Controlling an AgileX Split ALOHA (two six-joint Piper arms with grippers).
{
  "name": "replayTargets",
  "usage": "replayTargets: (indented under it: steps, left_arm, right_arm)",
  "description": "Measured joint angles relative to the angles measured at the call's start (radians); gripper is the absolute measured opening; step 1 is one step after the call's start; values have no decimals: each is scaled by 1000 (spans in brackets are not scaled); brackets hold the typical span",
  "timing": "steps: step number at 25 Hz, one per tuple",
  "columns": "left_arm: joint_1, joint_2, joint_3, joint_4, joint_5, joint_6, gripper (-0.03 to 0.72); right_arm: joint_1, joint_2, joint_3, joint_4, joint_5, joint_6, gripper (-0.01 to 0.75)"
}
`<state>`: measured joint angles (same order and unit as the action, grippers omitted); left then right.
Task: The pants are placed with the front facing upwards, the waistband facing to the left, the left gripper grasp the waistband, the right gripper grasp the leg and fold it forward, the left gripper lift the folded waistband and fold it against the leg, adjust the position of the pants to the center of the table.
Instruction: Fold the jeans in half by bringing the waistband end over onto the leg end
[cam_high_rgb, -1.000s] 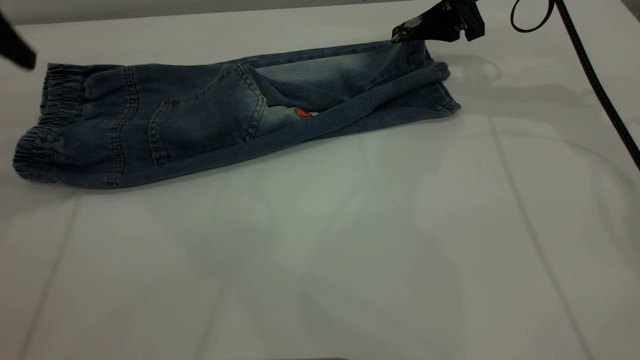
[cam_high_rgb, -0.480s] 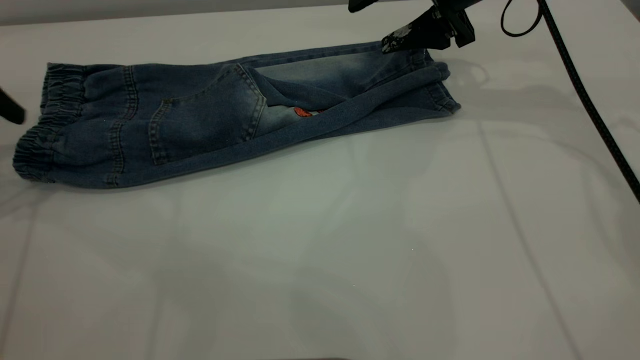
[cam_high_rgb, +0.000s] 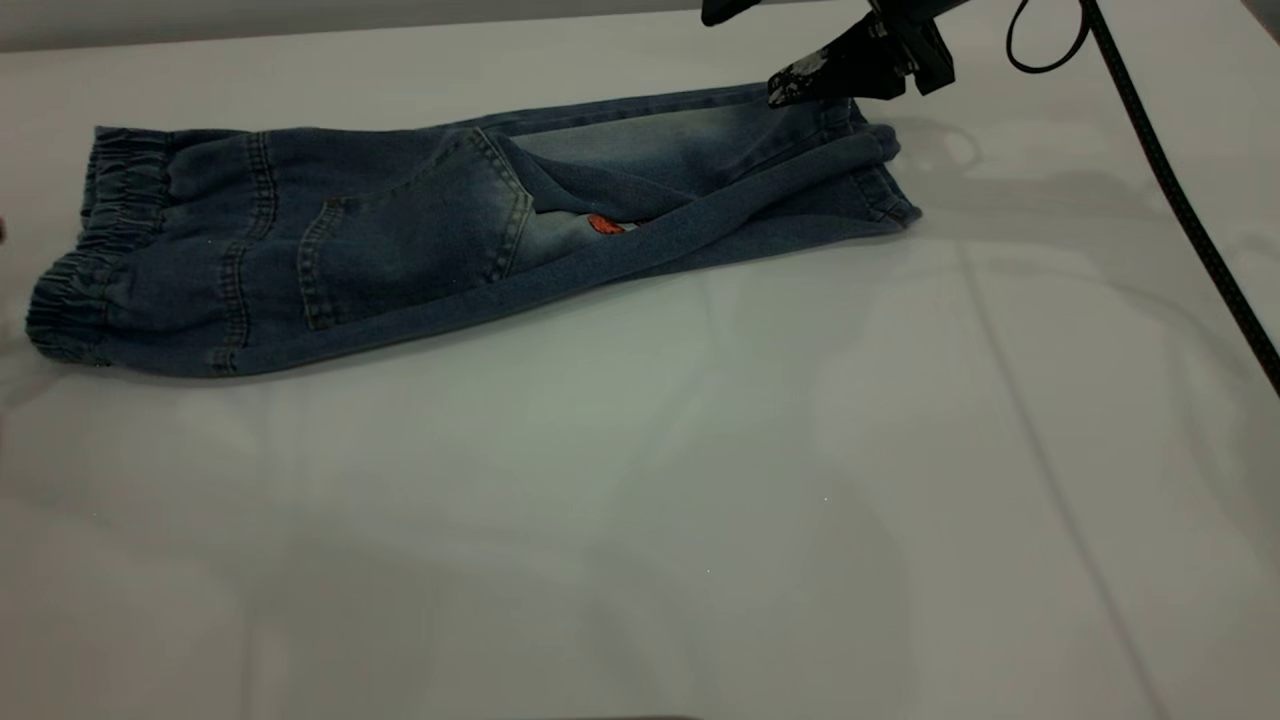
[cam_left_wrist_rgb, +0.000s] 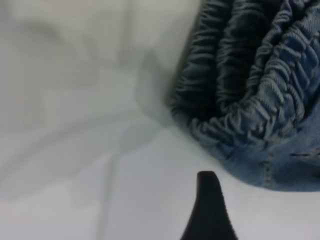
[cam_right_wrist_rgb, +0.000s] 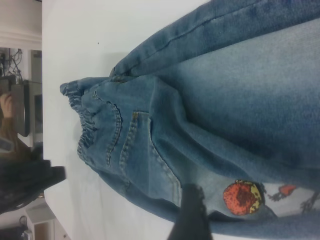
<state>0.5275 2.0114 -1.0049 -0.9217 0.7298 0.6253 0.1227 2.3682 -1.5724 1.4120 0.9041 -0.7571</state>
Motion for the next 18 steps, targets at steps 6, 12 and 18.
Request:
replayTargets:
  steps: [6, 12, 18]
  left_arm:
    - [0, 53, -1, -75, -12, 103, 535]
    - [0, 87, -1, -90, -9, 57, 563]
    - [0, 149, -1, -180, -25, 89, 563]
  right_arm:
    - [0, 0, 0, 0, 0, 0, 510]
    - [0, 0, 0, 0, -6, 0, 510]
    - [0, 0, 0, 0, -8, 0, 510]
